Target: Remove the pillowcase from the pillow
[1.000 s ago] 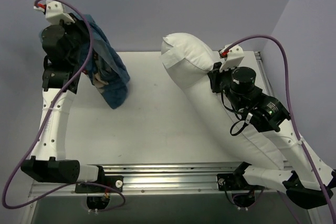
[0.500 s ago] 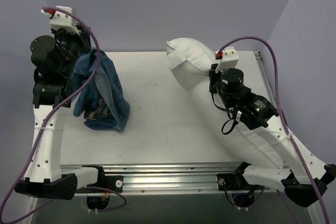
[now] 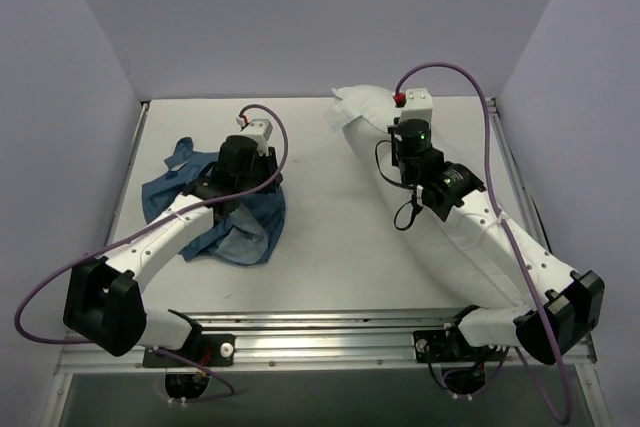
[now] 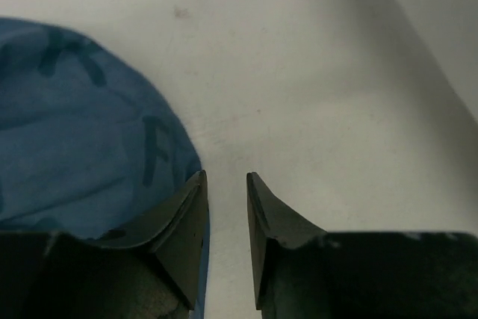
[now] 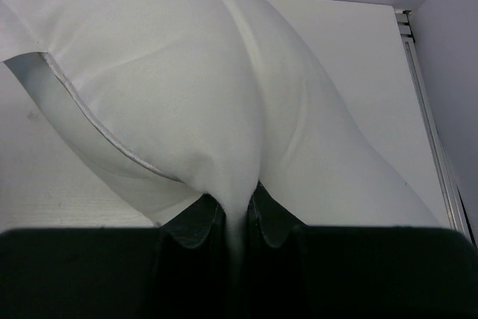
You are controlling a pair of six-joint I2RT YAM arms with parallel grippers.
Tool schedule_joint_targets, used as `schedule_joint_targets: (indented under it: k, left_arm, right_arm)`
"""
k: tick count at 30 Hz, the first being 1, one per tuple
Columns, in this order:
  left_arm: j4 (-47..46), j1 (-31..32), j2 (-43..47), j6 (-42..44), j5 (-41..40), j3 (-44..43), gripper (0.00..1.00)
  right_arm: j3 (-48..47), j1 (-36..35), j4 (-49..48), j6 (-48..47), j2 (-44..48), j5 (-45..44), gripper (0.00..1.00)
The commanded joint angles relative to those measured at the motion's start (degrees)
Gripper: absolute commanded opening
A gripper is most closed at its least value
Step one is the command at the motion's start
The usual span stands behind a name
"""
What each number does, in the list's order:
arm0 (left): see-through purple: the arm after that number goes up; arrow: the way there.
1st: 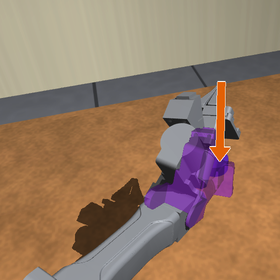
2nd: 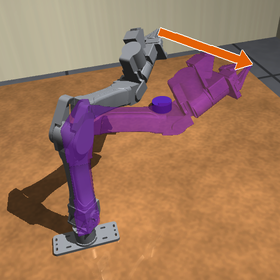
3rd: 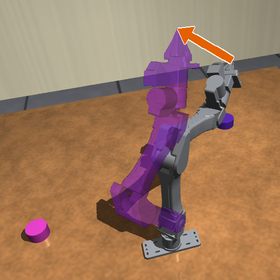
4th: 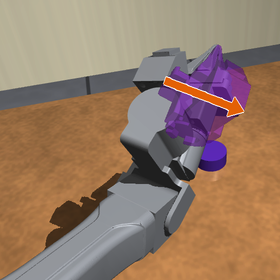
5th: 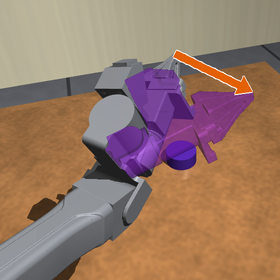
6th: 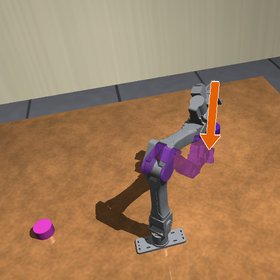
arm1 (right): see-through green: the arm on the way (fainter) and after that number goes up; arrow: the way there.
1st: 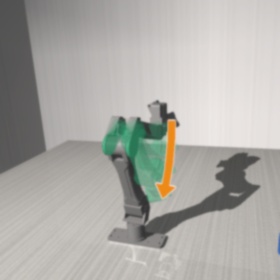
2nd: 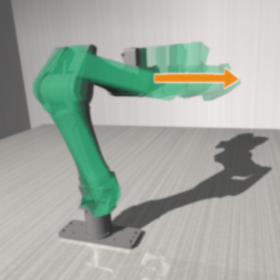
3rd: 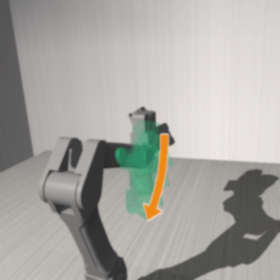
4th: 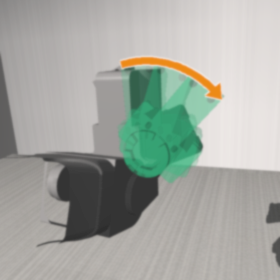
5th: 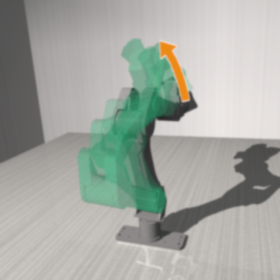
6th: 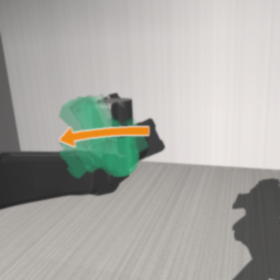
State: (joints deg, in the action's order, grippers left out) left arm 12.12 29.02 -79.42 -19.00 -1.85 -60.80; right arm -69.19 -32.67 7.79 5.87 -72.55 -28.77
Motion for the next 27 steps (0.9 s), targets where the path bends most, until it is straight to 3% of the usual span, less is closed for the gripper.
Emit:
schedule_joint_targets:
  k: [1,6,10,13,16,19,20,21,23,27]
  left_arm:
    - [1.03,-0.63,6.72,-6.31,-8.23,-1.52,0.41]
    - [13.00,-2.29,13.83,-5.70,-16.25,-4.77,0.62]
    - [18.37,-6.85,18.85,-4.90,-16.52,-4.60,0.86]
    - [20.31,-10.19,22.19,-4.02,-15.91,-2.49,0.96]
    - [22.50,-12.75,25.18,-4.20,-13.98,-0.74,0.94]
    - [25.40,-14.07,27.99,-4.02,-13.18,-0.90,0.94]
    - [26.19,-14.16,28.70,-3.59,-13.62,-1.25,0.94]
    - [27.77,-14.25,30.01,-3.50,-14.40,-1.60,0.94]
    - [29.18,-14.34,31.86,-2.71,-15.02,-3.10,0.94]
    - [32.78,-14.43,33.80,-1.56,-16.61,-6.96,0.94]
  right_arm:
    - [-0.34,1.20,-12.80,-1.12,-2.48,-3.48,0.00]
    - [-0.68,3.39,-18.77,1.16,-11.79,-2.78,0.00]
    - [-3.75,3.84,-22.20,2.92,-20.33,5.89,0.00]
    - [-8.76,3.75,-21.25,3.97,-27.36,12.22,0.00]
    - [-14.82,3.57,-17.13,4.68,-32.64,15.14,0.06]
    - [-17.65,3.40,-15.00,5.03,-32.74,17.26,0.37]
    - [-17.47,3.40,-14.91,5.12,-31.87,18.04,0.55]
    - [-17.21,3.40,-14.74,5.29,-29.95,18.40,0.63]
    - [-17.21,3.40,-12.72,5.29,-27.57,17.97,0.79]
    - [-16.42,3.49,-8.50,5.12,-18.69,14.28,0.93]
